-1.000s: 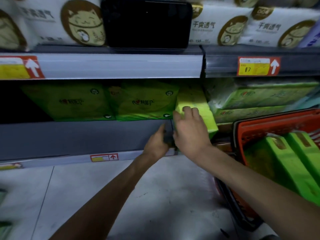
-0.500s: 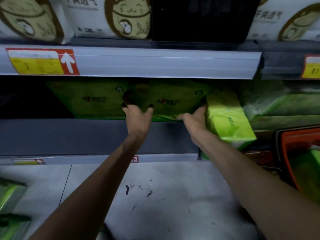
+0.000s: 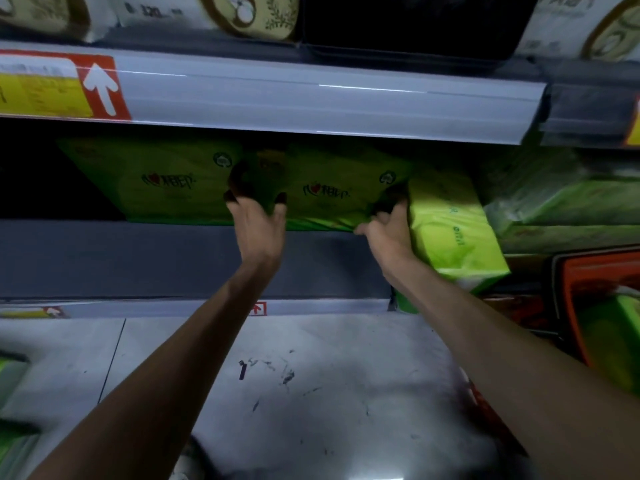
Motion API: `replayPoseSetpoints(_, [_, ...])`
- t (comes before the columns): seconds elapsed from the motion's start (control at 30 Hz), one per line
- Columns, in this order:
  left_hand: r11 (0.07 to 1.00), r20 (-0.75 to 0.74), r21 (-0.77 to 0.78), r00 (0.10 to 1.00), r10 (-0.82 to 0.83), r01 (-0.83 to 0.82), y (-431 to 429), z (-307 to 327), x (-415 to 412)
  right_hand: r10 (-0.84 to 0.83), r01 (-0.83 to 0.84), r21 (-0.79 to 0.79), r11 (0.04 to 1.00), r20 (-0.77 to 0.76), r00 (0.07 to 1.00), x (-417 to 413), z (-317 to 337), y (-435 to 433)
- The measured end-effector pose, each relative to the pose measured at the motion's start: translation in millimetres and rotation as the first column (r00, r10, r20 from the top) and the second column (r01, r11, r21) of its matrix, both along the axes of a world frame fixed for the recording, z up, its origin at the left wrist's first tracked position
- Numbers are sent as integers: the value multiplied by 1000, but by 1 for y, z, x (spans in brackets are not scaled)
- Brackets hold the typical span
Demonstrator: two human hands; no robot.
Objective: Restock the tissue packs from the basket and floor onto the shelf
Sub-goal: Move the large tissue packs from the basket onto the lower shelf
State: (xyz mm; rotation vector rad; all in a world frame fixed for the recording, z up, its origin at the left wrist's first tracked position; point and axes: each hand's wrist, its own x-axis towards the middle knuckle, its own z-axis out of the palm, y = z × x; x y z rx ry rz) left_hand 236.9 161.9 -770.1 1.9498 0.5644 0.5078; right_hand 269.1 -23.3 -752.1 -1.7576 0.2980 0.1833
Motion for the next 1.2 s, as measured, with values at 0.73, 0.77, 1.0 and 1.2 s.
replayPoseSetpoints(0.73, [998,-227,9,972,-64,68,-5,28,-20,268,-245,-573,782,-45,962,-57,68,-3])
replayPoseSetpoints(0.77, [999,-243,-4,969,-48,49,-18,32,-28,343,-252,-666,702,6,939,-70,77,-16])
replayPoseSetpoints(1.0, [808,-360,-527,792,-493,264,-140,28,-72,223,-341,-923,177,-300,928,-103,102,-99])
replayPoseSetpoints(1.2, [310,-247,-950,694,-676,-35,-201,-9,-64,164,-269,-867,420,-219,962,-88,69,-100])
